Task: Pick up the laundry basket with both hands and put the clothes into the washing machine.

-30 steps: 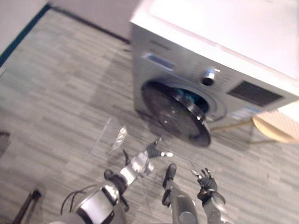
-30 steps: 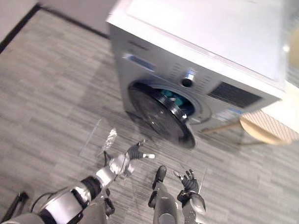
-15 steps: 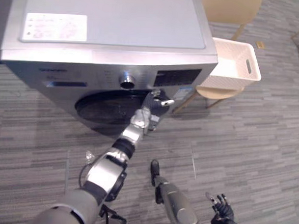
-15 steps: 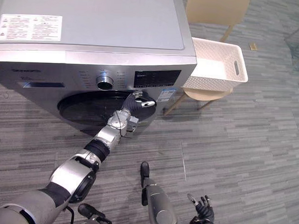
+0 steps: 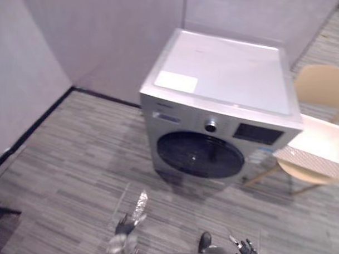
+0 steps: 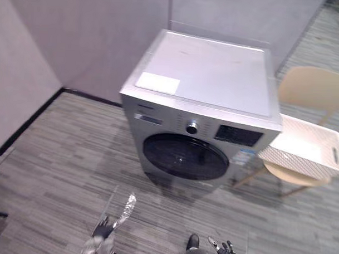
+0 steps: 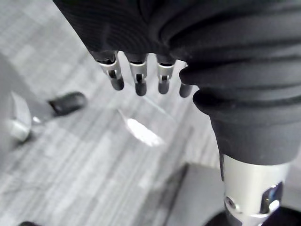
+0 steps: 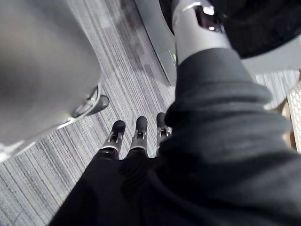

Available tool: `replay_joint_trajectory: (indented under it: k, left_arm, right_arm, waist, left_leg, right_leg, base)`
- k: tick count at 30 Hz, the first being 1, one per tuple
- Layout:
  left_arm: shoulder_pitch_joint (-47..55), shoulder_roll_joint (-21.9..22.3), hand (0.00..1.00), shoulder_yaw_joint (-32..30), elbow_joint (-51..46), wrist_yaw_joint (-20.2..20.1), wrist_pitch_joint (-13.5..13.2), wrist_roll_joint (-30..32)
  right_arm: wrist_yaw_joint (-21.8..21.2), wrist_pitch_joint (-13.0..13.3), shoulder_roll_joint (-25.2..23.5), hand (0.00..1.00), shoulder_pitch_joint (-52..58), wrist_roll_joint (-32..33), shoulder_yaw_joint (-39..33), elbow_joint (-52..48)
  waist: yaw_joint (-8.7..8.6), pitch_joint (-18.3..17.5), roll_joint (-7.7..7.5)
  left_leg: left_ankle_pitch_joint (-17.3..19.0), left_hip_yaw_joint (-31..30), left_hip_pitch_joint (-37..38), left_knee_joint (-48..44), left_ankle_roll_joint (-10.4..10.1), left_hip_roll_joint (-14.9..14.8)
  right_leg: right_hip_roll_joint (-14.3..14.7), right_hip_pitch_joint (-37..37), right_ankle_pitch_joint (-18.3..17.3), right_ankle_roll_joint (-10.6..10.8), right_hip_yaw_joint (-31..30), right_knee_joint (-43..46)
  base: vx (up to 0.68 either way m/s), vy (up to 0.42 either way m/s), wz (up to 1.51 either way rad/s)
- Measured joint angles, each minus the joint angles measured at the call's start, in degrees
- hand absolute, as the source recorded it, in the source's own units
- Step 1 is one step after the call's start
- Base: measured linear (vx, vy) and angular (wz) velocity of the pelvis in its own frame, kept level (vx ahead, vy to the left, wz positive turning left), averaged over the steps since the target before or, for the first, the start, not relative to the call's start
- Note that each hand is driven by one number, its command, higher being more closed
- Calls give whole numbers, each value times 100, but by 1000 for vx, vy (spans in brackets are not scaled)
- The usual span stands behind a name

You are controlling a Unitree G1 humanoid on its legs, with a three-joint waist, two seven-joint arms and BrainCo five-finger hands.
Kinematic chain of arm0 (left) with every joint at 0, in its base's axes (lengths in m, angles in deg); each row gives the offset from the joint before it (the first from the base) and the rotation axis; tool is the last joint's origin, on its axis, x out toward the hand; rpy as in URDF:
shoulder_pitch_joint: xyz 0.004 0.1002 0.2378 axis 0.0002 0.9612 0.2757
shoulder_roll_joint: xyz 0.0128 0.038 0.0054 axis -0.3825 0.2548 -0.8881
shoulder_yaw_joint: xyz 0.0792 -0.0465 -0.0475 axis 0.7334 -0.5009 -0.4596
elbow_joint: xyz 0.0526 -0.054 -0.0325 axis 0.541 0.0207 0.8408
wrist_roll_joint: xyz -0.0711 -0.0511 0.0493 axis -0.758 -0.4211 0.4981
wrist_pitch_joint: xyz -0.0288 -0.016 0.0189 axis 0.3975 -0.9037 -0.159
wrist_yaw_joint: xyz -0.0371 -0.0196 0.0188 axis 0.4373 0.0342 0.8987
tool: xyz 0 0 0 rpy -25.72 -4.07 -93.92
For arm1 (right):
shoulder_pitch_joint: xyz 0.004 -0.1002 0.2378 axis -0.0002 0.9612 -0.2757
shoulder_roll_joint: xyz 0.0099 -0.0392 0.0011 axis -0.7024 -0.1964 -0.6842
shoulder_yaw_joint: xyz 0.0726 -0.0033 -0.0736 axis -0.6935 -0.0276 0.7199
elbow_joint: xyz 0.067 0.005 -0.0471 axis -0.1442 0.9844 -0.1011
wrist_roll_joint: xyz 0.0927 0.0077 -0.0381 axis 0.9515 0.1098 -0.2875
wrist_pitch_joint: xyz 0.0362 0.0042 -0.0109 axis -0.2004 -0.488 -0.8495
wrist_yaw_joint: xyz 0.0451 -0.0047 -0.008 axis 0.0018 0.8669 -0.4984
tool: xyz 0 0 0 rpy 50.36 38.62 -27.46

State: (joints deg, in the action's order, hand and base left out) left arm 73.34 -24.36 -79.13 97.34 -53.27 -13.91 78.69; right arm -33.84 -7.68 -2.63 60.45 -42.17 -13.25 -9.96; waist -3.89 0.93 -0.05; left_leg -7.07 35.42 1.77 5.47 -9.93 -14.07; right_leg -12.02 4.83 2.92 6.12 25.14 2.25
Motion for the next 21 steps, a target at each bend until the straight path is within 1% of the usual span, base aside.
replay_joint_trajectory:
  k: [2, 4, 5, 8, 9, 10, 12, 17, 19, 21]
  left_arm:
    - [114, -83, 0, -174, 89, -41, 27, 33]
    - [204, -92, 0, -217, 133, -123, 43, 70]
    - [193, -91, 0, -206, 135, -188, 60, 193]
    - [179, -126, 0, -207, 133, -296, 72, 400]
    - [176, -124, 0, -207, 133, -335, 89, 445]
    - [175, -123, 0, -204, 133, -350, 119, 514]
    - [177, -122, 0, -204, 150, -353, 145, 516]
    - [116, -129, 0, -197, 296, -351, 162, 513]
    - [56, -134, 0, -195, 303, -342, 180, 511]
    - [40, -188, 0, -202, 300, -319, 220, 507]
  right_arm:
    - [-20, -18, 36, 0, -139, -2, -131, 352]
    - [-69, -49, 149, 0, -249, -106, -133, 633]
    - [-95, -67, 229, 0, -273, -252, -114, 740]
    - [-97, -199, 325, 0, -442, -533, -95, 994]
    - [-96, -240, 365, 0, -480, -644, -65, 1056]
    - [-96, -263, 418, 0, -518, -680, -12, 1131]
    - [-94, -277, 477, 0, -561, -675, 104, 1180]
    - [-96, -298, 527, 0, -616, -676, 162, 1343]
    - [-98, -304, 539, 0, -617, -675, 193, 1343]
    - [-100, -308, 584, 0, -639, -680, 435, 1343]
  waist:
    - [38, -35, 41]
    - [101, -50, 69]
    - [173, -63, 88]
    - [169, -64, 101]
    - [170, -76, 117]
    - [170, -83, 123]
    - [165, -102, 148]
    - [156, -124, 120]
    - [156, -115, 114]
    - [166, -45, 103]
  left_leg:
    - [0, -265, 25, 0, 1, 73]
    - [2, -447, 91, 1, 3, 117]
    - [8, -578, 102, 4, 11, 123]
    - [16, -822, 94, 41, 22, 120]
    - [18, -869, 94, 41, 21, 120]
    - [46, -880, 99, 41, 14, 121]
    - [80, -903, 118, 42, 47, 131]
    - [97, -1032, 207, 40, 64, 140]
    - [98, -1066, 227, 14, 62, 113]
    - [105, -1087, 309, 4, 51, 31]
  right_leg:
    - [-71, -217, 1, 1, 173, -52]
    - [-115, -370, -6, 11, 223, -63]
    - [-122, -431, -13, 21, 283, -62]
    - [-126, -485, -104, 89, 398, -37]
    - [-126, -507, -137, 136, 410, -36]
    - [-123, -521, -139, 139, 395, -38]
    - [-119, -530, -139, 139, 338, -45]
    - [-113, -608, -160, 142, 305, 35]
    - [-125, -551, -237, 94, 284, 240]
    - [-115, -441, -478, 48, 201, 614]
  base:
    - [39, 43, 59]
    - [10, 33, 38]
    - [-24, 14, 24]
    - [-75, 3, 25]
    - [-115, 2, 12]
    - [-90, 10, 7]
    - [-54, 14, 0]
    - [-3, 1, 0]
    - [9, -5, 3]
    - [21, -35, -9]
